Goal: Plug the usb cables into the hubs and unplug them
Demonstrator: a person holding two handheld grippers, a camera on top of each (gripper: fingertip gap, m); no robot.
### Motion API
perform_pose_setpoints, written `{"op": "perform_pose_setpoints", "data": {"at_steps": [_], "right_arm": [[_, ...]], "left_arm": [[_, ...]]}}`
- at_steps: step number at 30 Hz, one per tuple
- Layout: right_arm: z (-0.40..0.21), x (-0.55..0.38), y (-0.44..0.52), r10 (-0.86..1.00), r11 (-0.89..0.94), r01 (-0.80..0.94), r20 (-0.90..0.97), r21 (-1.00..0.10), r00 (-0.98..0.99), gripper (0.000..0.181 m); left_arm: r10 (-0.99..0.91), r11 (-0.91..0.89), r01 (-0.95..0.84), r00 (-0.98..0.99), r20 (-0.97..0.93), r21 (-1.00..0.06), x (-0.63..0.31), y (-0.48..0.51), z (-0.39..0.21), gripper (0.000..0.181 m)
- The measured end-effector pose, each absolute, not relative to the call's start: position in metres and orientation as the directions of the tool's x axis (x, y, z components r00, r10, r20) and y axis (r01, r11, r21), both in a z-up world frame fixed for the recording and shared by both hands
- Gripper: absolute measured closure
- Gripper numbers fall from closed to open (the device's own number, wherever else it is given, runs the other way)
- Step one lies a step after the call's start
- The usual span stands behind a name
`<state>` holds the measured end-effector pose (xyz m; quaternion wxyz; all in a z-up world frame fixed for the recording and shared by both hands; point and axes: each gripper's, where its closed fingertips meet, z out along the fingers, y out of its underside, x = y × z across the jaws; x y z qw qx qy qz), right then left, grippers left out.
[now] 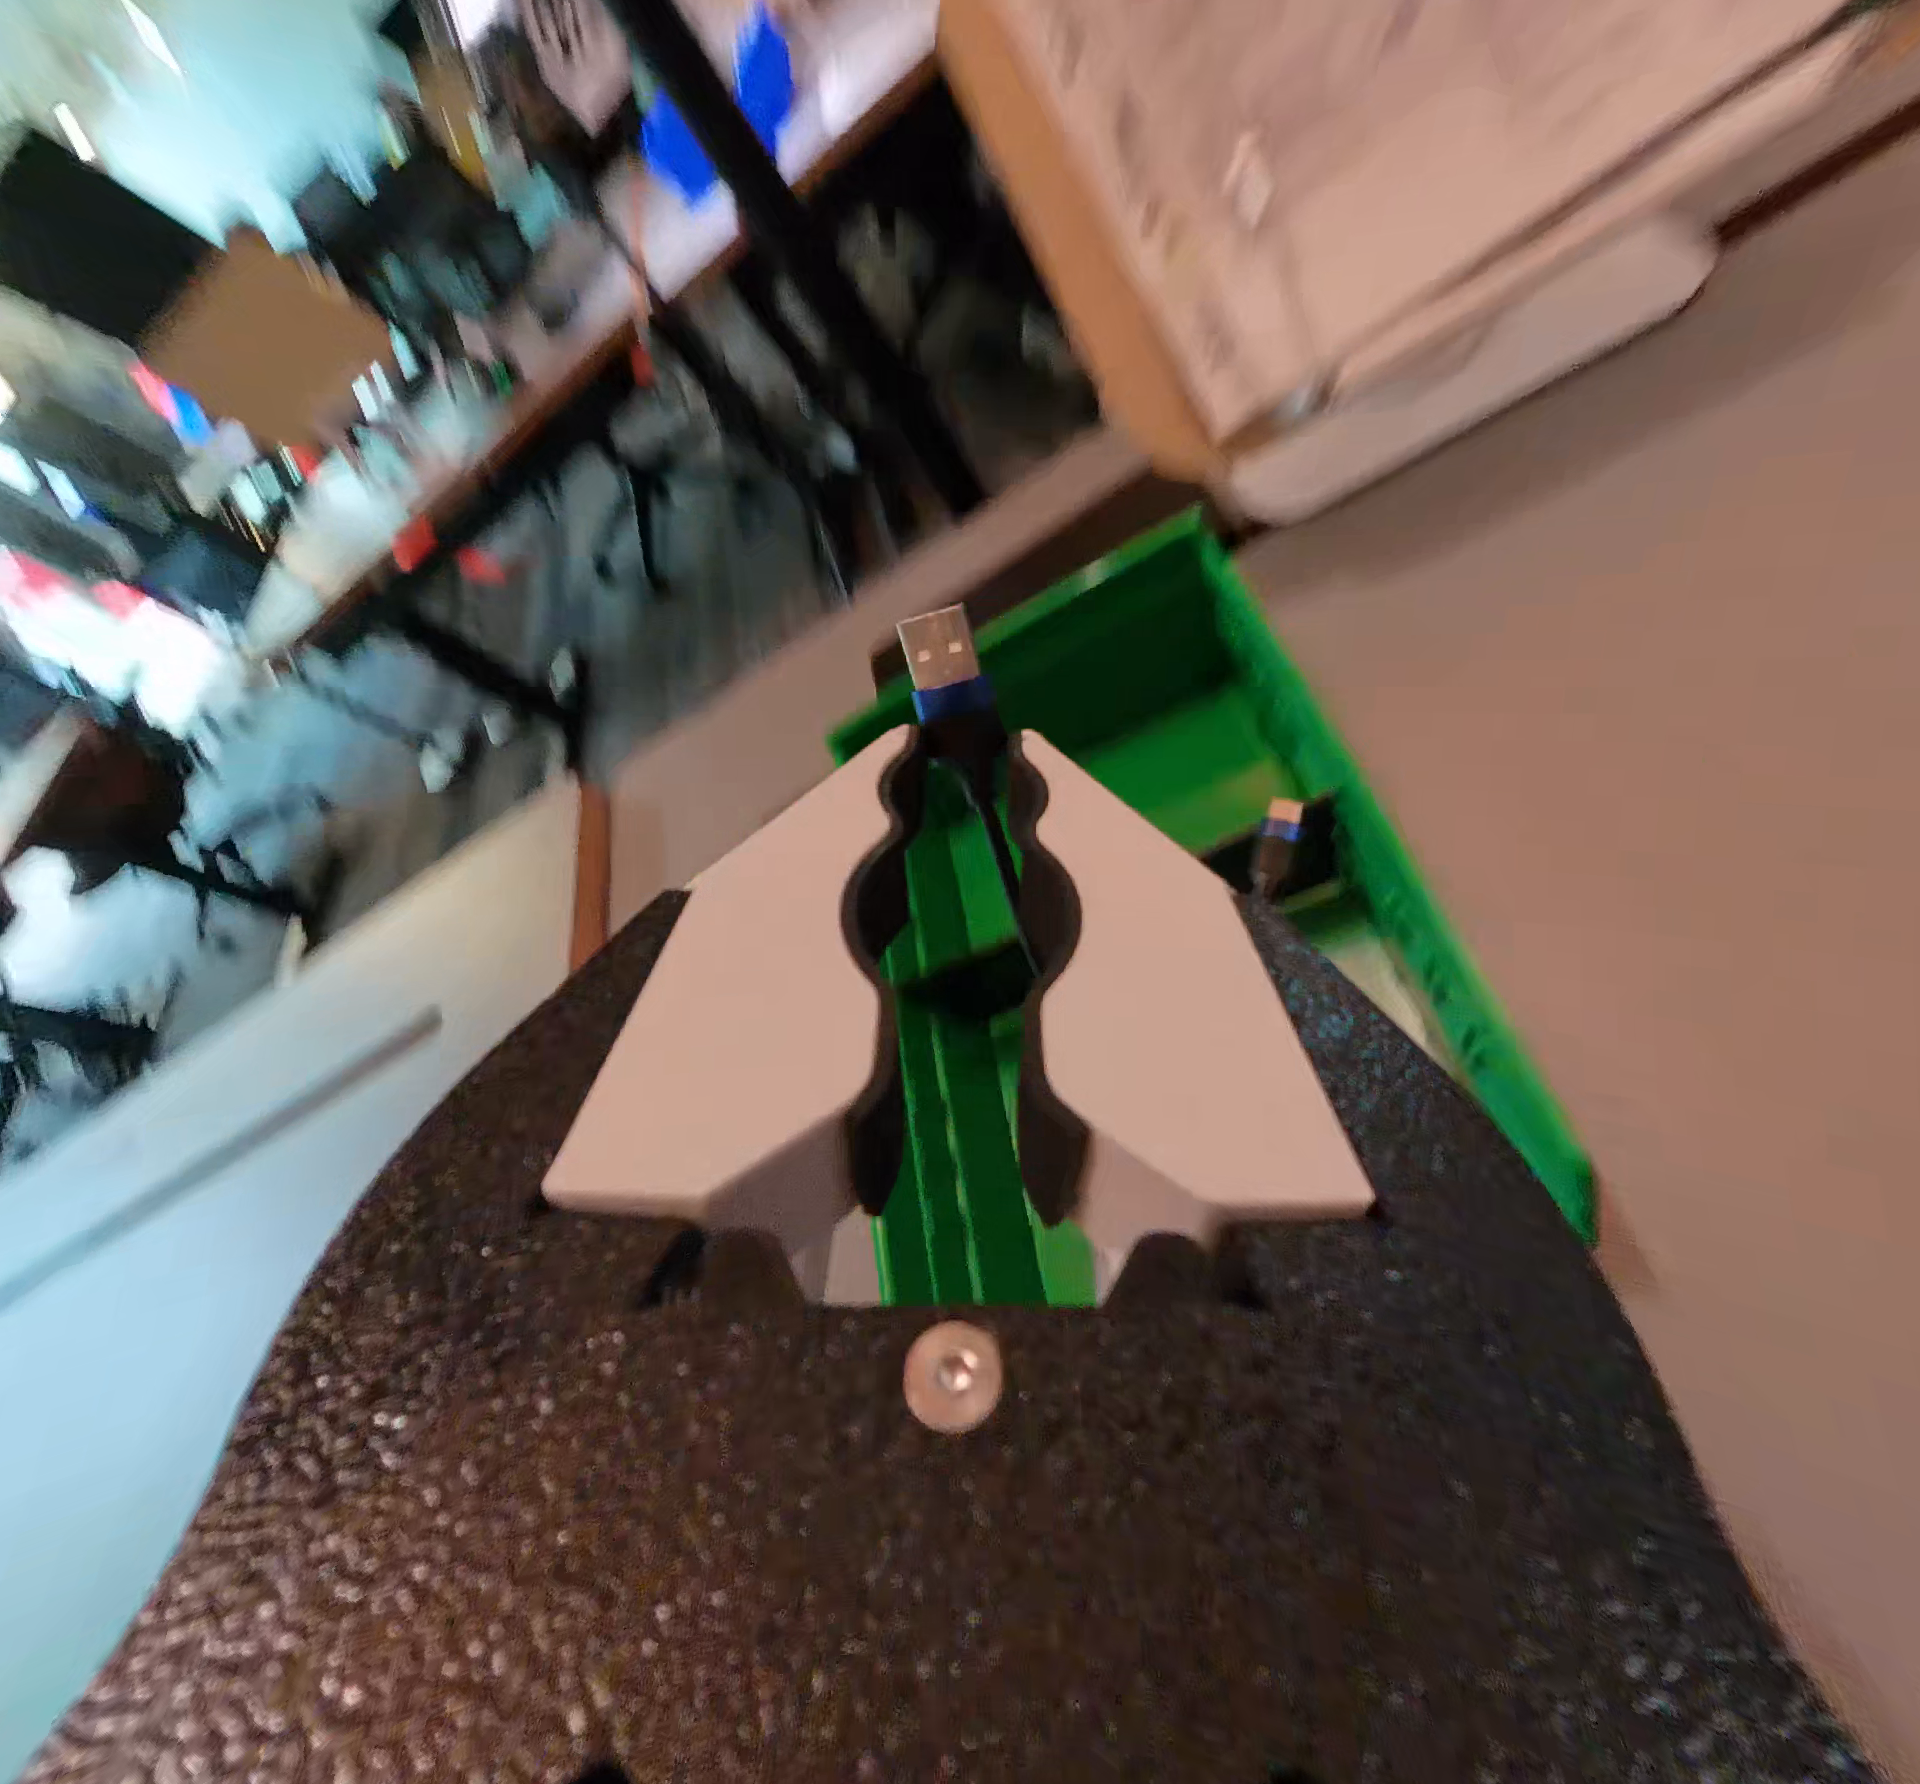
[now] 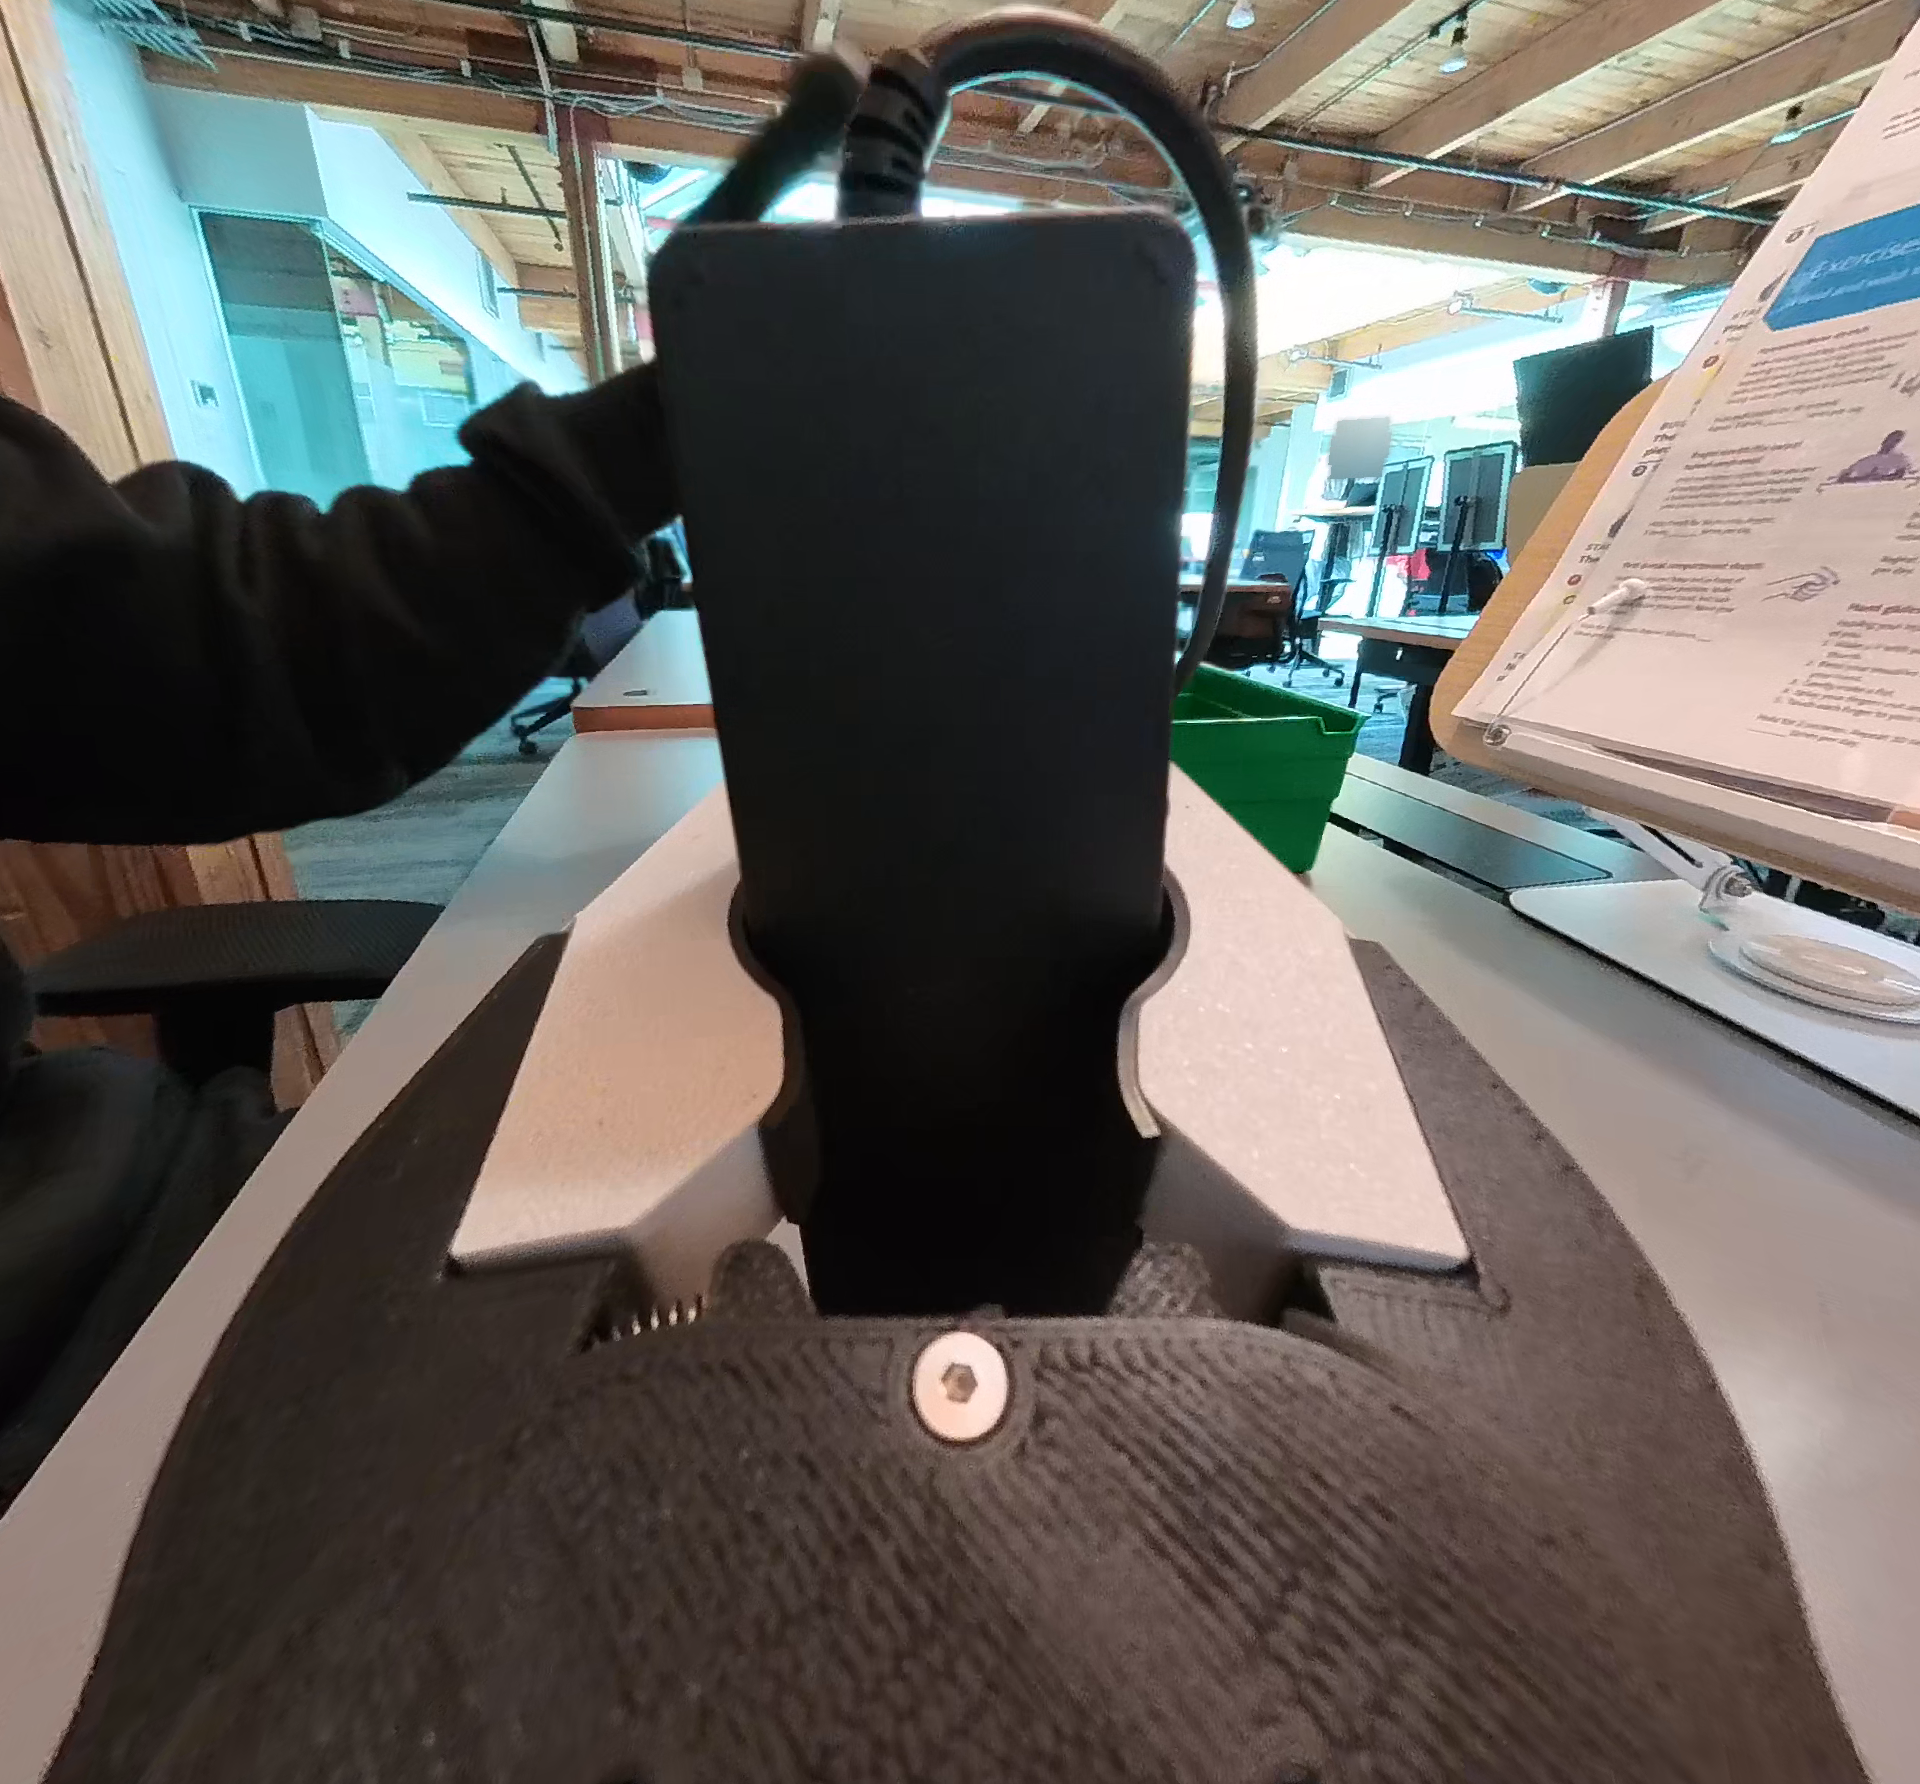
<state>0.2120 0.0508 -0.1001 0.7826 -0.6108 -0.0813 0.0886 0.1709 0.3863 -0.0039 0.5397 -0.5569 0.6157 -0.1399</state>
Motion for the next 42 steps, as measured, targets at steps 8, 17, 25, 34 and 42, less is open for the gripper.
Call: {"op": "perform_pose_setpoints", "data": {"at_steps": [8,17,25,34,42], "right_arm": [[-0.085,0.238,0.034,0.138,0.338,-0.078,-0.033,-0.938,0.990,0.117],[-0.080,0.254,0.022,0.086,0.372,-0.090,-0.062,-0.924,0.994,0.117],[-0.080,0.249,0.024,0.108,0.366,-0.085,-0.048,-0.927,0.993,0.117],[-0.084,0.243,0.029,0.130,0.340,-0.077,-0.035,-0.937,0.991,0.117],[-0.086,0.239,0.030,0.154,0.328,-0.079,-0.029,-0.941,0.988,0.117]], "left_arm": [[-0.794,0.597,-0.283,-0.075,-0.603,-0.751,0.212,0.228,-0.021,0.168],[-0.714,0.664,-0.320,-0.004,-0.700,-0.676,0.244,0.219,-0.098,0.168],[-0.751,0.653,-0.206,-0.308,-0.585,-0.729,0.197,0.132,-0.176,0.163],[-0.589,0.722,-0.237,-0.703,-0.398,-0.649,0.137,0.078,-0.227,0.144],[-0.468,0.727,-0.214,-0.849,-0.243,-0.653,0.123,0.070,-0.238,0.150]]}}
